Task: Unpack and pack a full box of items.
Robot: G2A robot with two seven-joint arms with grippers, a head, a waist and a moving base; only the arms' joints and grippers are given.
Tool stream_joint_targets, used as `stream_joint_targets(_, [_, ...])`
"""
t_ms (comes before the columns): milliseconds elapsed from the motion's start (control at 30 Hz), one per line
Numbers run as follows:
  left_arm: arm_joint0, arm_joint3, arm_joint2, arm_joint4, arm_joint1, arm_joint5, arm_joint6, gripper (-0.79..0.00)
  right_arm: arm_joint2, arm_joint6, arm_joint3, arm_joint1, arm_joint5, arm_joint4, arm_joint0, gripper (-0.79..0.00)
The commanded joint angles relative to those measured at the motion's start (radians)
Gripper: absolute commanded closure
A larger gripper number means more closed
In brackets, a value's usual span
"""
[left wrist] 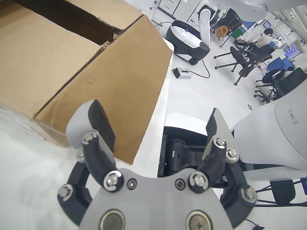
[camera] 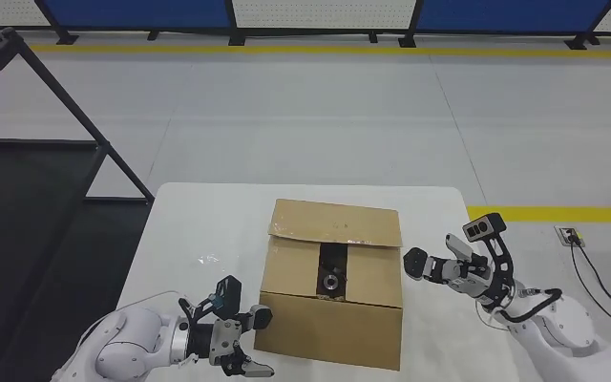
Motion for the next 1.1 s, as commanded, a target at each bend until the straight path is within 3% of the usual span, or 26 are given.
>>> stream_joint_targets(0, [0.000,0.000,0.000,0.000,0.000,0.000,0.000,-0.785,0.000,0.000,0.000,0.000,0.000,0.000,0.000,-0.785])
stream_joint_targets(67, [0.000,0.000,0.000,0.000,0.000,0.000,0.000,-0.785,-0.001,-0.006,0.001,0.000,0.007,-0.008,-0.001,-0.785])
stream_joint_targets(267, [0.000,0.000,0.000,0.000,0.000,0.000,0.000,-0.785,-0.028,-0.120,0.005,-0.009,0.251,-0.076,0.037,-0.785])
stream_joint_targets(467, [0.000,0.000,0.000,0.000,0.000,0.000,0.000,-0.785,-0.035,-0.145,0.040,-0.017,0.384,-0.105,0.068,-0.785])
stream_joint_targets(767, [0.000,0.000,0.000,0.000,0.000,0.000,0.000,-0.785,-0.112,-0.184,0.106,-0.059,0.418,-0.074,0.156,-0.785])
stream_joint_targets(1067, [0.000,0.000,0.000,0.000,0.000,0.000,0.000,-0.785,-0.163,-0.242,0.186,-0.114,0.324,0.006,0.260,-0.785])
